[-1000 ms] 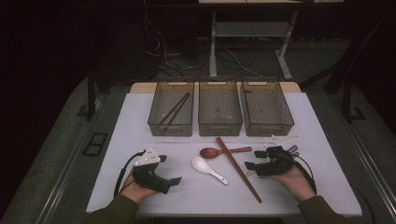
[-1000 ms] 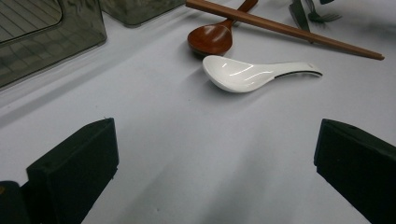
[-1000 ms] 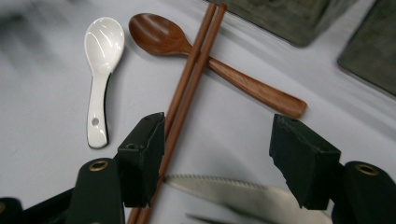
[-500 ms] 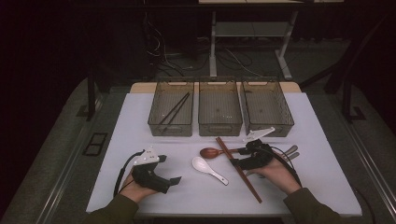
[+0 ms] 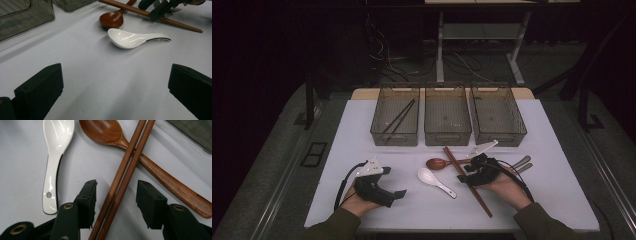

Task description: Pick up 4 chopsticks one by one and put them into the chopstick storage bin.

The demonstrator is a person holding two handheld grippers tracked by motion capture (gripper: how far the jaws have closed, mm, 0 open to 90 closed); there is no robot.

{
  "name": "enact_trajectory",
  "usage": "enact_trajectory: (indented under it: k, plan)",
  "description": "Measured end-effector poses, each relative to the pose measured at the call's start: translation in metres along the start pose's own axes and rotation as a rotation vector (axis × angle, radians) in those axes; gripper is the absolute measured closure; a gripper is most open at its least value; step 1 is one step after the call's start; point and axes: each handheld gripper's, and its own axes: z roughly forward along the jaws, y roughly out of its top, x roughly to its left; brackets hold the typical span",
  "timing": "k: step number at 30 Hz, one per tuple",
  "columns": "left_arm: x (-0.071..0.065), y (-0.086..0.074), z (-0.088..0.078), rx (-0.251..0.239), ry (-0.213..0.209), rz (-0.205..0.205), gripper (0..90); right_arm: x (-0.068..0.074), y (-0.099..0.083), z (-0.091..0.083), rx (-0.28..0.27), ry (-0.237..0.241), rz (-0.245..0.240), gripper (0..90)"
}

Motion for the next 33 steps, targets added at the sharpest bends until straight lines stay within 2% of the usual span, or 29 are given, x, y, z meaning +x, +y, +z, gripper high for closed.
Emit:
enact_trajectory:
  k: [11,33]
  plan:
    - [0.0003,-0.0001,0.0,-0.002,-0.001,-0.008,0.0,0.0013,-0.0001,0.0025,0.022,-0.022,-0.034,59.2]
    - [0.0006,-0.0002,0.0002,0.001,-0.006,-0.017,0.0,0.0018,0.0002,0.002,0.027,-0.038,-0.044,76.1]
